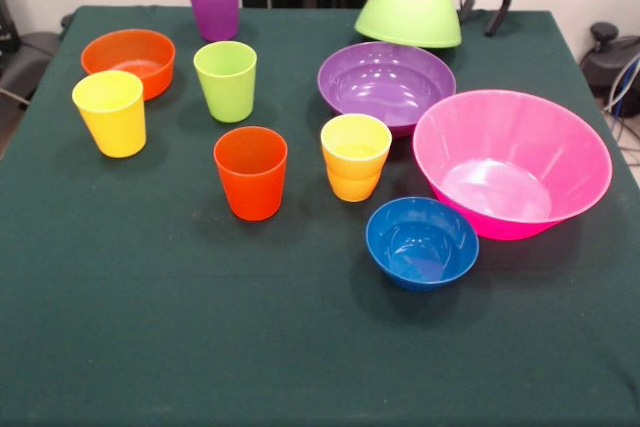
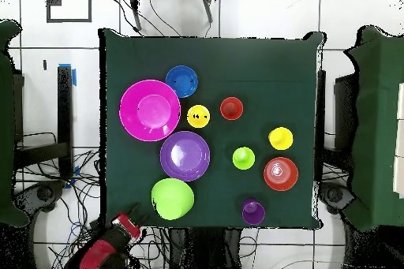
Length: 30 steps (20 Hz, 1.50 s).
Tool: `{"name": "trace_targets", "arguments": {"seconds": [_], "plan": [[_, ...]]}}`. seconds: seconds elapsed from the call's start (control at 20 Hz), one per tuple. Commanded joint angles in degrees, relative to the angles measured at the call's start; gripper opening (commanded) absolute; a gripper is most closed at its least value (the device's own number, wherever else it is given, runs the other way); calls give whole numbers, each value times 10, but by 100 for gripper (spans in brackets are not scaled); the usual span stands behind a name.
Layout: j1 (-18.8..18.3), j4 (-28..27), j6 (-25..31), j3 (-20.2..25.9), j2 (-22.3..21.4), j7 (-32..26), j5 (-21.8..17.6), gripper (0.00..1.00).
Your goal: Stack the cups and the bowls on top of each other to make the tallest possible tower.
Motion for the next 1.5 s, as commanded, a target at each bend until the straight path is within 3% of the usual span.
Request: {"name": "trace_targets", "arguments": {"seconds": [0.05, 0.4, 0.9, 1.5], "plan": [[-29, -47, -20, 95, 45, 46, -6, 100], [-51, -43, -33, 109, 55, 40, -26, 100], [-141, -20, -76, 165, 33, 49, -128, 100], [-158, 25, -41, 184, -27, 49, -168, 100]]}}
